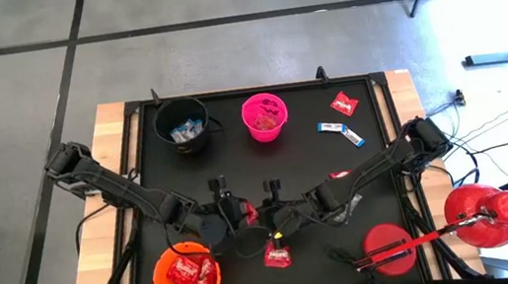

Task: Organize candy in baskets
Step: Put the red candy into the orange bucket

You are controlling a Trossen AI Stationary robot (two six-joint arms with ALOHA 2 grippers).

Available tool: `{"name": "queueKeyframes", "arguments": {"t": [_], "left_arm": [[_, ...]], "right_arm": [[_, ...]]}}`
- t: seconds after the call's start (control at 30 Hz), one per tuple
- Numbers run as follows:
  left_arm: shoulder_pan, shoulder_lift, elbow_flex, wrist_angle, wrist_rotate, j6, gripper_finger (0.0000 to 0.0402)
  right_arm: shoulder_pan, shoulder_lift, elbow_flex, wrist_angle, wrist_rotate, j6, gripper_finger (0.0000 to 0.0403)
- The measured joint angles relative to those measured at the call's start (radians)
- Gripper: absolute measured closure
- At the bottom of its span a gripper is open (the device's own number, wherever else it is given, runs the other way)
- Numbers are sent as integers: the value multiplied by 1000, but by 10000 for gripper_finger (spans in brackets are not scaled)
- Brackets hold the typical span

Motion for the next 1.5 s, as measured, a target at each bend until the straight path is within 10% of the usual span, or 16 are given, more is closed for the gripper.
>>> {"name": "queueKeyframes", "arguments": {"t": [0.67,1.17,1.5], "left_arm": [[36,0,0,-26,209,-51,270],[24,0,-1,-26,203,46,399],[25,-4,-1,-63,245,39,402]], "right_arm": [[3,0,0,8,-8,-2,361],[1,0,1,-4,-1,0,360],[4,-20,4,-47,-5,30,249]]}}
